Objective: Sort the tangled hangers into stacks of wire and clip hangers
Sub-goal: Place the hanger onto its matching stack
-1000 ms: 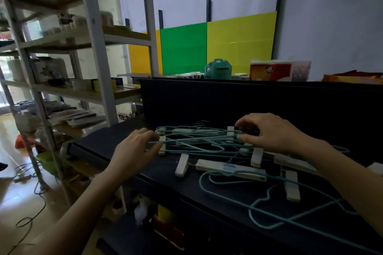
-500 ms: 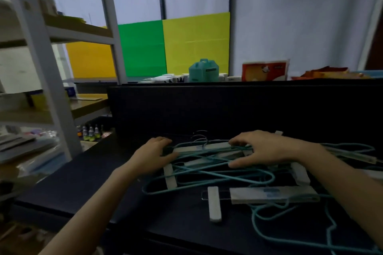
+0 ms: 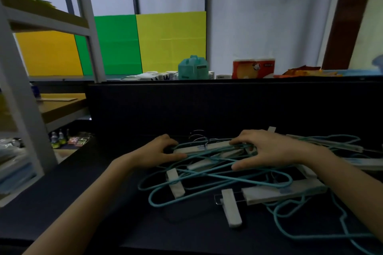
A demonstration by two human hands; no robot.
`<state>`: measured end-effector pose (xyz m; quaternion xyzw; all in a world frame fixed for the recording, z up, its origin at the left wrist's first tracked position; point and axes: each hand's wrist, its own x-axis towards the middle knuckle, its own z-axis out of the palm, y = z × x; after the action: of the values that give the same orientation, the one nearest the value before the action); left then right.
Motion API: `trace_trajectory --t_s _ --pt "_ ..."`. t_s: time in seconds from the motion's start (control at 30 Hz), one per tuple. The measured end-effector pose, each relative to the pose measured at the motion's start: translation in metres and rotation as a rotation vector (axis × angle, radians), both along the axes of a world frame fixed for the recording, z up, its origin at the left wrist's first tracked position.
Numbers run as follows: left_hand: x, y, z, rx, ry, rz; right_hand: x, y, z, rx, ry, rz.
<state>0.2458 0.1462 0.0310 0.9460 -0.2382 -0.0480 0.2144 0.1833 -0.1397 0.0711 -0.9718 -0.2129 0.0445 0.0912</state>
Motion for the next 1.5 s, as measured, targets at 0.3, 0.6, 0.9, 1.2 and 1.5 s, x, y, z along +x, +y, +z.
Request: trace_trajectory --t_s 0.3,0.6,0.9,1.2,1.5 --pt "0.004 0.008 -0.001 -0.117 -0.152 -0.086 -0.004 0.003 0.000 0.070 -0.011 -0.027" --pt "0.007 0.014 0.005 -0.202 -0.239 -0.076 -0.006 0.003 0.002 0.114 -0.137 -0.007" --pt "0.011 0.023 0.006 -0.161 -0.269 -0.100 -0.004 -0.002 -0.001 0.050 -0.204 -0.026" --pt "0.013 0.028 0.004 -0.162 -0.243 -0.138 0.001 0.000 0.001 0.072 -0.166 -0.022" --pt "0.013 0.035 0.000 -0.141 -0.317 -0.104 -0.020 -0.005 0.004 0.071 -0.352 -0.055"
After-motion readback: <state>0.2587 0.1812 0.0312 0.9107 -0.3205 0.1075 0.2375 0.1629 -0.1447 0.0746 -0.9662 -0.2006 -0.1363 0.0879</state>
